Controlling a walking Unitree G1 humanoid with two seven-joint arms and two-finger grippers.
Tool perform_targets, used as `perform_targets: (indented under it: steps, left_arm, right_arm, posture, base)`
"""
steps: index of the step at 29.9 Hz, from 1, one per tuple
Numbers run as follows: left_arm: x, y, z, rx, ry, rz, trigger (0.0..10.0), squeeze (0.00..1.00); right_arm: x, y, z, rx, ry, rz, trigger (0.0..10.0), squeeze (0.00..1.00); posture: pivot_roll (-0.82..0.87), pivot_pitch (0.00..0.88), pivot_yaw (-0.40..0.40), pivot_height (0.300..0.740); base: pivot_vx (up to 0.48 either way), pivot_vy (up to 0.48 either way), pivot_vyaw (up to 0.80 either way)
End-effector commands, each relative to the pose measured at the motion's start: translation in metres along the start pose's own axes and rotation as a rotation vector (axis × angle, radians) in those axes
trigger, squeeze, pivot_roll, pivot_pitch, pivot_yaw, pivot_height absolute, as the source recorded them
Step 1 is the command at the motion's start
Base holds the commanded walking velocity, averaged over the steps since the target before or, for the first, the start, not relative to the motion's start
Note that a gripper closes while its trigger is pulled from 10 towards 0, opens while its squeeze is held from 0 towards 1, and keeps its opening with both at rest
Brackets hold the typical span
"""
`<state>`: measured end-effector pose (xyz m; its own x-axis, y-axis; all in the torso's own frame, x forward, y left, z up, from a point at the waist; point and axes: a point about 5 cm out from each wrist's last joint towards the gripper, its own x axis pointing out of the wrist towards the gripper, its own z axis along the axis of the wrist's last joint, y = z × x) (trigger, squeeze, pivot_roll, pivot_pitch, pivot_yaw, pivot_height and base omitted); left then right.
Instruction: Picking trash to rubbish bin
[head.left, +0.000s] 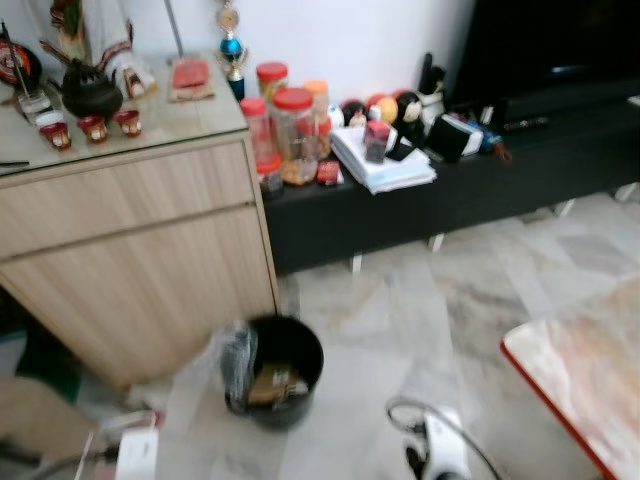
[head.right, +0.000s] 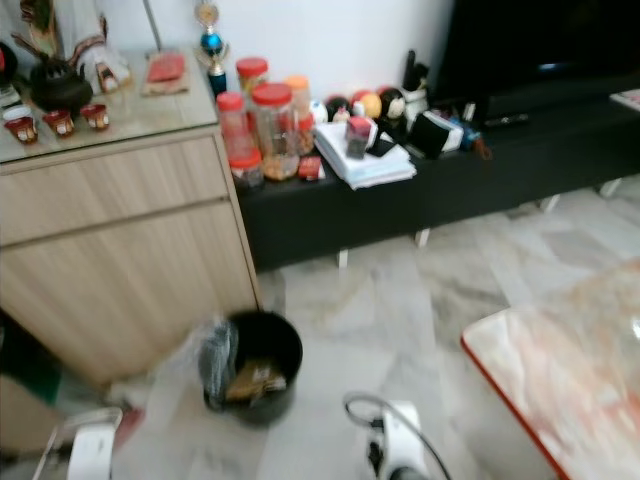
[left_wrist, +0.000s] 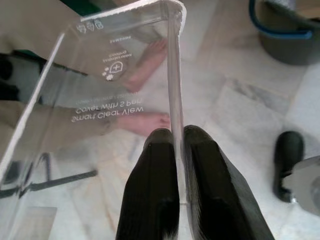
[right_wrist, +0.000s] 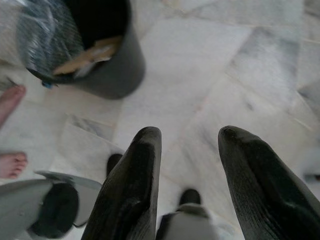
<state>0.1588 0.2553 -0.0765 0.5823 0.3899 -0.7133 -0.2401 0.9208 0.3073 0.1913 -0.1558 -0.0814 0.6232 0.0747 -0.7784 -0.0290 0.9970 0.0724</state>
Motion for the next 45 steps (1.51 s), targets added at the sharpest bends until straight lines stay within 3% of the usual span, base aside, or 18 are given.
perform_targets:
  steps: [1,14,18,29,34,36,39,40,41,42,45]
  left_arm:
    - [0.001,0.000,0.002,0.002,0.000,0.004,10.0,0.00]
    - [0.001,-0.006,0.007,-0.017,-0.009,0.002,10.0,0.00]
    - [0.002,-0.005,0.007,-0.014,-0.010,0.003,10.0,0.00]
    - [0.002,-0.003,0.007,0.009,-0.015,-0.007,10.0,0.00]
    - [0.004,-0.005,0.021,0.029,-0.079,-0.003,10.0,0.00]
    - [0.005,0.000,0.032,0.069,-0.147,0.027,10.0,0.00]
    - [0.003,0.020,0.050,0.083,-0.299,0.142,10.0,0.00]
    - [-0.001,0.027,0.067,0.129,-0.439,0.175,10.0,0.00]
    - [-0.001,0.027,0.067,0.129,-0.439,0.175,10.0,0.00]
    - [-0.007,0.028,0.084,0.165,-0.561,0.169,10.0,0.00]
    - [-0.022,0.024,0.120,0.204,-0.776,0.135,10.0,0.00]
  right_arm:
    - [-0.002,-0.008,-0.004,-0.005,0.011,-0.021,10.0,0.00]
    - [0.001,-0.009,0.011,-0.080,-0.015,-0.008,10.0,0.00]
    - [0.001,-0.008,0.009,-0.065,-0.010,-0.015,10.0,0.00]
    - [0.001,-0.007,0.007,-0.064,0.001,-0.018,10.0,0.00]
    - [0.001,-0.006,0.009,-0.083,-0.004,-0.010,10.0,0.00]
    - [0.002,-0.006,0.014,-0.095,-0.019,-0.007,10.0,0.00]
    - [0.004,-0.003,0.026,-0.129,-0.061,0.029,10.0,0.00]
    - [0.005,-0.001,0.034,-0.153,-0.092,0.055,10.0,0.00]
    - [0.005,-0.001,0.034,-0.153,-0.092,0.055,10.0,0.00]
    - [0.005,0.000,0.041,-0.171,-0.110,0.068,10.0,0.00]
    - [0.006,0.001,0.053,-0.193,-0.149,0.083,10.0,0.00]
  posture:
    - [0.05,0.050,0.051,0.740]
    - [0.06,0.018,0.026,0.740]
    - [0.06,0.008,0.028,0.740]
    - [0.06,0.000,0.035,0.740]
    - [0.06,0.000,0.041,0.740]
    - [0.06,0.000,0.041,0.740]
    - [0.07,0.000,0.043,0.740]
    - [0.07,0.000,0.045,0.740]
    - [0.07,0.000,0.045,0.740]
    - [0.07,0.000,0.045,0.740]
    - [0.06,0.000,0.041,0.740]
  base:
    - [0.379,0.000,0.00]
    - [0.379,0.000,0.06]
    - [0.377,0.000,0.75]
    - [0.362,0.000,0.00]
    - [0.000,0.000,0.00]
    - [0.000,0.000,0.00]
    - [0.000,0.000,0.00]
    - [0.000,0.000,0.00]
    - [0.000,0.000,0.00]
    - [0.000,0.000,0.00]
    - [0.000,0.000,0.00]
